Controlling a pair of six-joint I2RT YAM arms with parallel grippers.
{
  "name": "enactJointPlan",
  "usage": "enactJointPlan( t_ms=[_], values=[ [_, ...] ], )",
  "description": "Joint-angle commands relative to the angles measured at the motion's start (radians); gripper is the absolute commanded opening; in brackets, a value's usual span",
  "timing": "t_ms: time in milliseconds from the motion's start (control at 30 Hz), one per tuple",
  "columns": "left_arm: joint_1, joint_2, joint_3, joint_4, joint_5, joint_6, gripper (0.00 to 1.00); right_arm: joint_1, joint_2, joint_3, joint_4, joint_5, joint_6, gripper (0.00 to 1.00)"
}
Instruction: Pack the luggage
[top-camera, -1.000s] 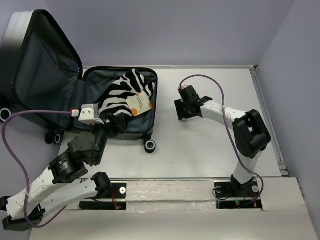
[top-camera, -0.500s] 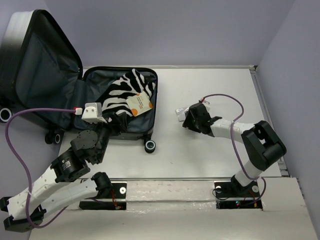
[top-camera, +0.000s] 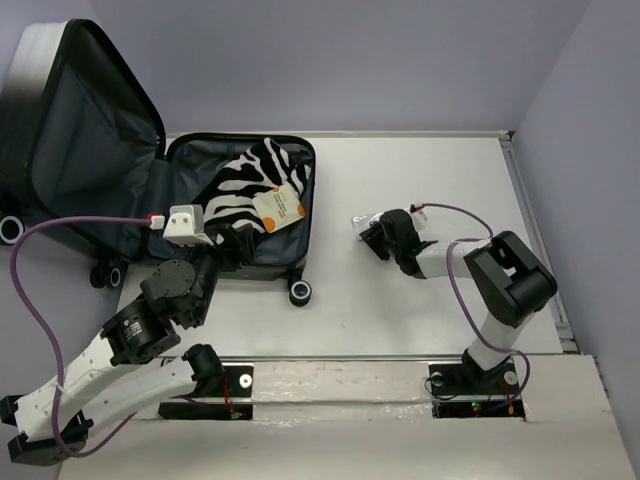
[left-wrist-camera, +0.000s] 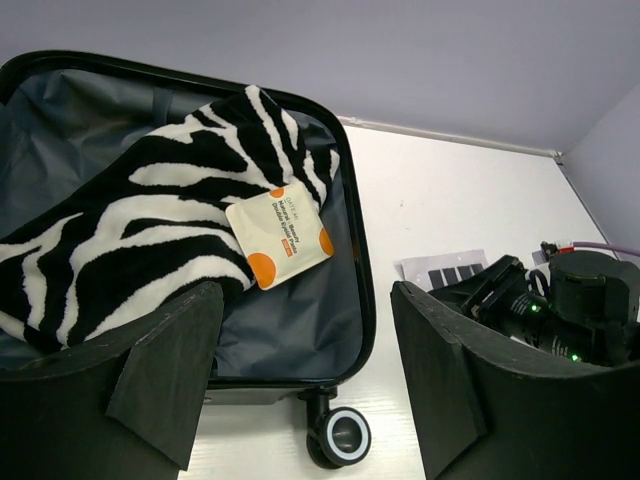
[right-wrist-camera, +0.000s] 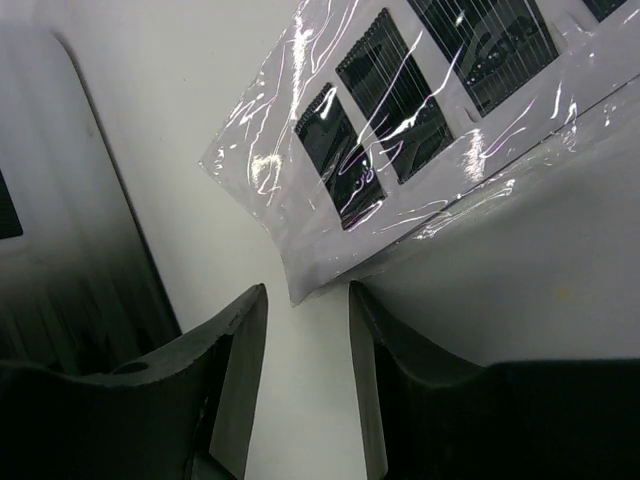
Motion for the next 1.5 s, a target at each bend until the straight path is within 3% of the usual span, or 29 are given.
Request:
enactJointPlan(
  t_ms=[0,467,667,733,767,800,900,1033,1133,1200,1333,1467],
  values=[
    [0.005,0.005,-0.01,0.041,-0.029,0.018,0.8,-0.012,0.041,-0.016,0.088,0.05,0.089,0.42],
    [0.009,0.02,-0.016,0.049,-0.029,0.024,0.8,-0.051,0.073,-0.073,0.221,0.007,0.126,0.07],
    [0.013,0.017,-0.016,0.052,-0.026,0.026,0.8,-0.051,-0.071,-0.127,0.166,-0.006,-0.113,0.07],
    [0.016,0.019,-0.018,0.055,-0.015,0.028,0.8,-0.051,-0.122,-0.103,0.066,-0.025,-0.237,0.07],
    [0.022,0.019,-0.018,0.058,-0.011,0.029,0.8,-0.051,-0.128,-0.089,0.037,-0.063,-0.305,0.1],
    [0.025,0.022,-0.018,0.062,0.002,0.028,0.8,-0.051,-0.122,-0.005,-0.1,-0.066,-0.393,0.12],
    [0.037,0.029,-0.019,0.065,0.012,0.031,0.8,-0.051,-0.09,0.117,-0.21,-0.117,-0.54,0.22],
    [0.042,0.034,-0.021,0.064,0.009,0.029,0.8,-0.06,0.034,0.43,-0.447,-0.226,-0.869,0.4],
    [0.043,0.037,-0.022,0.065,0.008,0.028,0.8,-0.07,0.136,0.575,-0.544,-0.319,-1.12,0.41],
    [0.043,0.039,-0.022,0.064,0.005,0.029,0.8,-0.106,0.162,0.673,-0.579,-0.429,-1.227,0.43],
    [0.045,0.06,-0.025,0.069,-0.003,0.032,0.8,-0.182,0.2,0.81,-0.647,-0.62,-1.361,0.65],
    [0.048,0.08,-0.024,0.064,0.0,0.037,0.8,-0.226,0.346,1.018,-0.883,-0.798,-1.474,0.78]
  ],
)
